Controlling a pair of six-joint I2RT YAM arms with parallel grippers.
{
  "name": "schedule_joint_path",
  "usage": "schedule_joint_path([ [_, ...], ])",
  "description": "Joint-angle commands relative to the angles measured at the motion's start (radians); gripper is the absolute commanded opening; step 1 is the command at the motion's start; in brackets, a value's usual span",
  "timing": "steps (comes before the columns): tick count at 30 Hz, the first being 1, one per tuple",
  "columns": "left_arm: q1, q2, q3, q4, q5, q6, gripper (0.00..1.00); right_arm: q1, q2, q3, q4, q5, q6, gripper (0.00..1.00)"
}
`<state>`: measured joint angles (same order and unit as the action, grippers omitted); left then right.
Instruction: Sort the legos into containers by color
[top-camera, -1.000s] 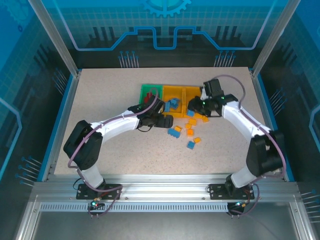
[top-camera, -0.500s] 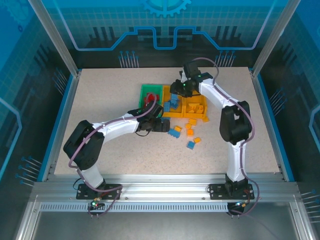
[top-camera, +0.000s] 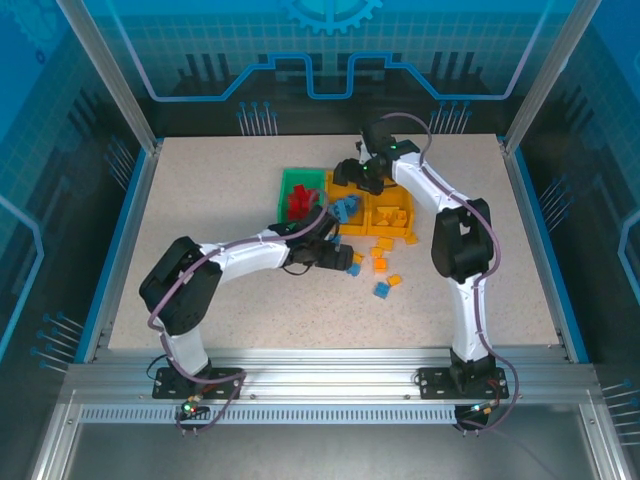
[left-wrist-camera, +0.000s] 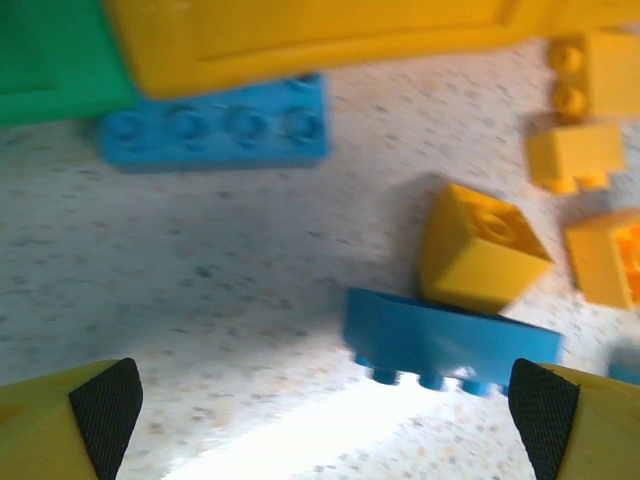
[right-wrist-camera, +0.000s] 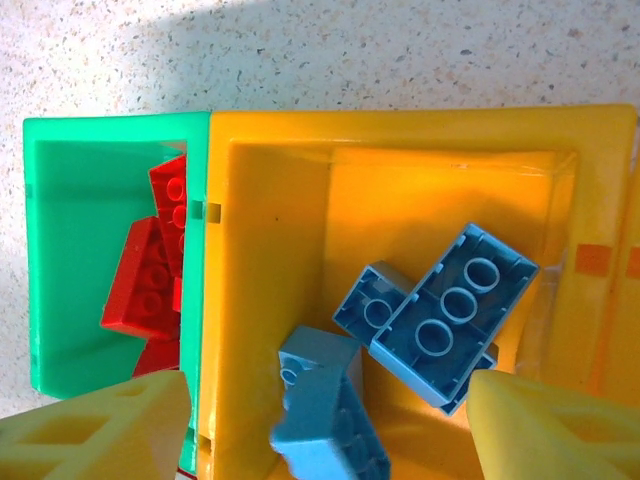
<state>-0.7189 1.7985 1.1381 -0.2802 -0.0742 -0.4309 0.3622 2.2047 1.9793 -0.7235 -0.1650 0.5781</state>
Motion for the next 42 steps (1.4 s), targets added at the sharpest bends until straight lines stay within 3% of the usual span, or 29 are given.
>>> schedule_joint_path([
  [1,-0.059,0.039,0.045,0.001,-0.002,0.106,0.99,0.015,-0.072,0.001,-0.032,0.001,-0.015,0.78],
  [19,-0.120,0.182,0.157,-0.081,-0.072,0.147,0.97,-0.095,-0.348,-0.276,0.032,0.014,-0.018,0.83],
  [22,-0.119,0.193,0.169,-0.083,-0.080,0.157,0.91,-0.115,-0.374,-0.322,0.047,0.008,-0.015,0.83],
  [30,-0.119,0.168,0.177,-0.101,-0.095,0.151,0.57,-0.145,-0.475,-0.432,0.064,0.035,-0.031,0.84],
  [42,-0.095,0.031,0.251,-0.157,-0.189,0.171,0.60,-0.186,-0.727,-0.754,0.068,0.119,-0.069,0.84],
])
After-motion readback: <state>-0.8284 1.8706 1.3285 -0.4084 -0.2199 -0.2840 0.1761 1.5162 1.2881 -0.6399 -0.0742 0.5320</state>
